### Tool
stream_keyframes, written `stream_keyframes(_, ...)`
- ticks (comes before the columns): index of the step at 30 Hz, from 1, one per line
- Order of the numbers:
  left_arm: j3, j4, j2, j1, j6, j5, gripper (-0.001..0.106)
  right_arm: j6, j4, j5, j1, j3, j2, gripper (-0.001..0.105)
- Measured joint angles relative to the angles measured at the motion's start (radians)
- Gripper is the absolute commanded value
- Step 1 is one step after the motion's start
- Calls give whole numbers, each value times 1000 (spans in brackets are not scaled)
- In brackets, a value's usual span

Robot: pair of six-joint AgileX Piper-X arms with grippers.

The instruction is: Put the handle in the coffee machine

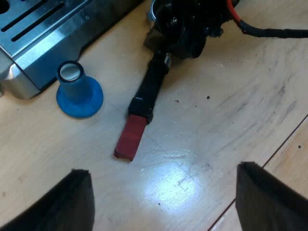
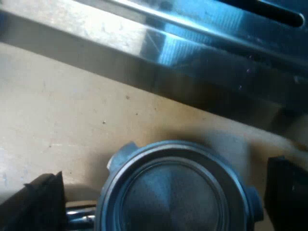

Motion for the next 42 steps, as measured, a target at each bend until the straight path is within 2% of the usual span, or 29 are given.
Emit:
stream_keyframes(8, 0, 0, 0, 0, 0, 0, 64, 3, 14, -115, -47, 0, 1, 85)
stream_keyframes(18, 0, 0, 0, 0, 0, 0, 64, 0, 26, -129, -47, 0, 1, 84)
stream_keyframes(23, 0, 0, 0, 0, 0, 0, 64, -29, 31, -127, -47, 0, 1, 53)
stream_keyframes(24, 0, 0, 0, 0, 0, 0, 64, -33, 33, -126, -47, 0, 1, 51)
stream_keyframes(29, 0, 0, 0, 0, 0, 0, 64, -50, 33, -128, -47, 0, 1, 24)
stream_keyframes(30, 0, 0, 0, 0, 0, 0, 64, -50, 33, -128, -47, 0, 1, 18)
stream_keyframes(31, 0, 0, 0, 0, 0, 0, 64, -50, 33, -128, -47, 0, 1, 4)
stream_keyframes(32, 0, 0, 0, 0, 0, 0, 64, -52, 35, -128, -47, 0, -2, 0)
stream_keyframes(39, 0, 0, 0, 0, 0, 0, 64, -55, 77, -127, -47, 2, -44, 0)
stream_keyframes(42, 0, 0, 0, 0, 36, 15, 64, -38, 131, -127, -47, 2, -85, 0)
